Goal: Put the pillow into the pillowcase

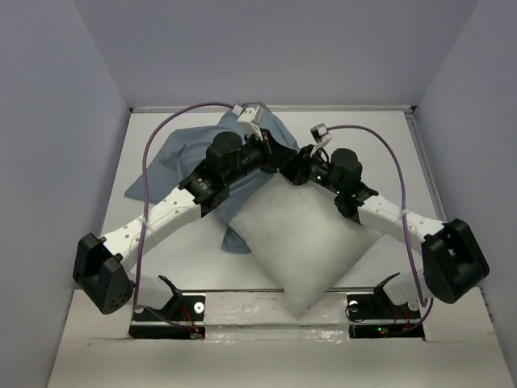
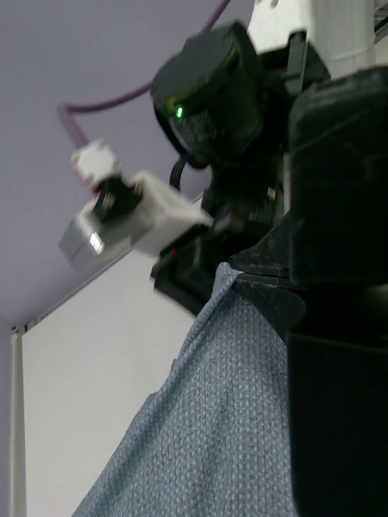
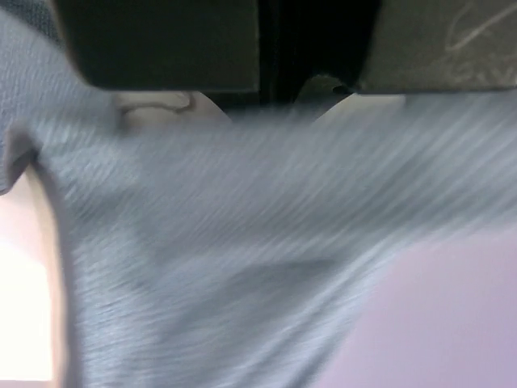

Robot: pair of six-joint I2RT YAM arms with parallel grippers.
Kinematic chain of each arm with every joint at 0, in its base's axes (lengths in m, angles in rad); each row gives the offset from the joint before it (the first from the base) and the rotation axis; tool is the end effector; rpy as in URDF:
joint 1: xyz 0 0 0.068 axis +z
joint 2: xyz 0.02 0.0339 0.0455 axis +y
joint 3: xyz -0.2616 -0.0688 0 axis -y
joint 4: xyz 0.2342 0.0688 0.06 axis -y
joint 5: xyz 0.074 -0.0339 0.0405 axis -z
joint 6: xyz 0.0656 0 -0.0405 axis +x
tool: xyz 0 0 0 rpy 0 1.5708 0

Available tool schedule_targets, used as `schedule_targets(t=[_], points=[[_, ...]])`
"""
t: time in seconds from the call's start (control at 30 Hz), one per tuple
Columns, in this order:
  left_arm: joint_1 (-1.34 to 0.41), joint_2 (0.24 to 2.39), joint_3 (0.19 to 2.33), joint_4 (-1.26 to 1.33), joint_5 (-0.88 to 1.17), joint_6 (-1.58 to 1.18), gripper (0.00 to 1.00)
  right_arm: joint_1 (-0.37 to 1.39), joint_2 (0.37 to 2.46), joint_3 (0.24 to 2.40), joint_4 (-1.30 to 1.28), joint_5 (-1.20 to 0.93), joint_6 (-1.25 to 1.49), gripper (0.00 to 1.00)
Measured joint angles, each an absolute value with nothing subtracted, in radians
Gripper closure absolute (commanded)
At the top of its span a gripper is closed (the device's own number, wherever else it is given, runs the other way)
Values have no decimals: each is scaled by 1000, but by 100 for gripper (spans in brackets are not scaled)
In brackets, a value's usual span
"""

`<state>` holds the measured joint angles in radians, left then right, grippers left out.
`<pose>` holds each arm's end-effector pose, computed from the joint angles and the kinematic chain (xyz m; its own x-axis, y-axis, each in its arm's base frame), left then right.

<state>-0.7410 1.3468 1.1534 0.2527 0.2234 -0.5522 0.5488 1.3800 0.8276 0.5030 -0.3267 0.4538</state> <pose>0.2418 -0.2409 0.3906 -0.3937 -0.3331 -0.8568 0.7223 0.4644 -0.5125 0.2767 0.1939 0.2918 -0.3743 0.2578 -0.8907 -0.6714 0.5873 0.4521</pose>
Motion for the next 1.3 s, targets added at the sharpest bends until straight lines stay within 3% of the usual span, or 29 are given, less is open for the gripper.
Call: schedule_targets(t=[0.17,0.2,0.23,0.27,0.37,0.4,0.43,0.57,0.73,0.9,1.0,1.13,1.3], points=[[-855,1346,1151,247,158,-586,99,519,1554,841,651,-226,582,100],[-858,1346,1151,247,149,-590,94,513,1560,833,663,-215,602,100],[-858,1346,1151,243,136,-595,86,509,1558,827,666,-196,617,100],[-858,1346,1151,241,121,-603,68,509,1552,823,664,-184,625,100],[-863,1346,1151,237,108,-616,33,504,1531,824,617,-133,635,94],[-871,1346,1152,237,111,-619,15,496,1522,829,589,-109,633,86],[-883,1346,1152,237,114,-625,7,485,1514,840,552,-79,627,64],[-916,1330,1147,174,35,-579,4,467,1492,858,438,-10,600,25],[-908,1108,945,107,-199,-531,5,459,1348,883,212,-15,508,10],[-875,779,615,55,-358,-597,14,557,1242,966,36,15,398,7],[-858,656,430,5,-390,-664,15,743,1244,1041,-84,97,326,6],[-817,662,291,-1,-378,-726,13,980,1338,1132,-233,258,255,2],[-688,804,231,106,-298,-735,9,1150,1557,1269,-412,515,205,0]])
